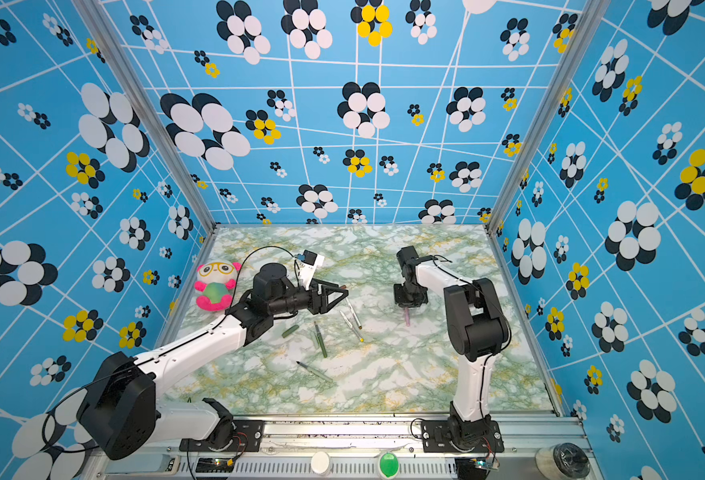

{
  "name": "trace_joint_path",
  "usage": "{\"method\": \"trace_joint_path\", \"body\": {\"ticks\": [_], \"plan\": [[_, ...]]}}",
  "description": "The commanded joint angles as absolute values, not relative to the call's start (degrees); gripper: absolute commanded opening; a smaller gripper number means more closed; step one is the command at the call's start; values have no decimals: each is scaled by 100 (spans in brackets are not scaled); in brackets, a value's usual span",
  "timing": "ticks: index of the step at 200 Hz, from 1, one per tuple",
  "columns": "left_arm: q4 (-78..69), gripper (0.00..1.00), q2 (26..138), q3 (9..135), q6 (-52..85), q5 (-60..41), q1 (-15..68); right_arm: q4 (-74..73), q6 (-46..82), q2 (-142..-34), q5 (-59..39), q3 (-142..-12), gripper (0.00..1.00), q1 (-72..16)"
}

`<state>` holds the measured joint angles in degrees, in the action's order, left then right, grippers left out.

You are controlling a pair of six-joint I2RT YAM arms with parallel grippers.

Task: Insert the pens into the pen caps
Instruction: 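Lower the capped pink pen onto the table with the right gripper and release it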

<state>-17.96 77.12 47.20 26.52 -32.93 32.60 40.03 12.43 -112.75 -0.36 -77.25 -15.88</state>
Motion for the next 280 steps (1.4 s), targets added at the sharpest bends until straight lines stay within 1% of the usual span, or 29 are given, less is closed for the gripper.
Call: {"method": "trace_joint_path", "body": {"ticks": [1, 45, 75, 110, 133, 159, 180, 197, 231, 280], "plan": [[-1877, 64, 7559, 4649, 2694, -3234, 3199, 4067, 1247, -11298, 135, -7771, 28, -1564], [-1837, 64, 7498, 4649, 2686, -3175, 3167, 4188, 1289, -11092, 308, -7831, 34, -1562], [-1649, 65, 7312, 4649, 2568, -2985, 3088, 4214, 1383, -10493, 80, -7919, 38, -1564], [-1273, 72, 6972, 4591, 2438, -2746, 2850, 3923, 1519, -9775, -535, -7875, 40, -1689], [-889, 76, 6597, 4540, 2195, -2515, 2706, 3903, 1501, -9677, -591, -7906, 40, -2121], [-353, 82, 6113, 4483, 1871, -2217, 2504, 3872, 1559, -9792, -524, -8019, 41, -2656], [-63, 90, 5752, 4384, 1724, -2091, 2281, 3806, 1581, -9990, -465, -8117, 42, -3016], [32, 100, 5491, 4271, 1727, -2074, 2070, 3775, 1632, -10229, -443, -8228, 43, -3247], [-15, 99, 5140, 4027, 2059, -2085, 1817, 3687, 1868, -10791, -308, -8416, 44, -3613], [-540, 99, 4939, 3480, 2717, -1955, 1698, 3688, 1895, -11517, -160, -8770, 43, -3800]]}}
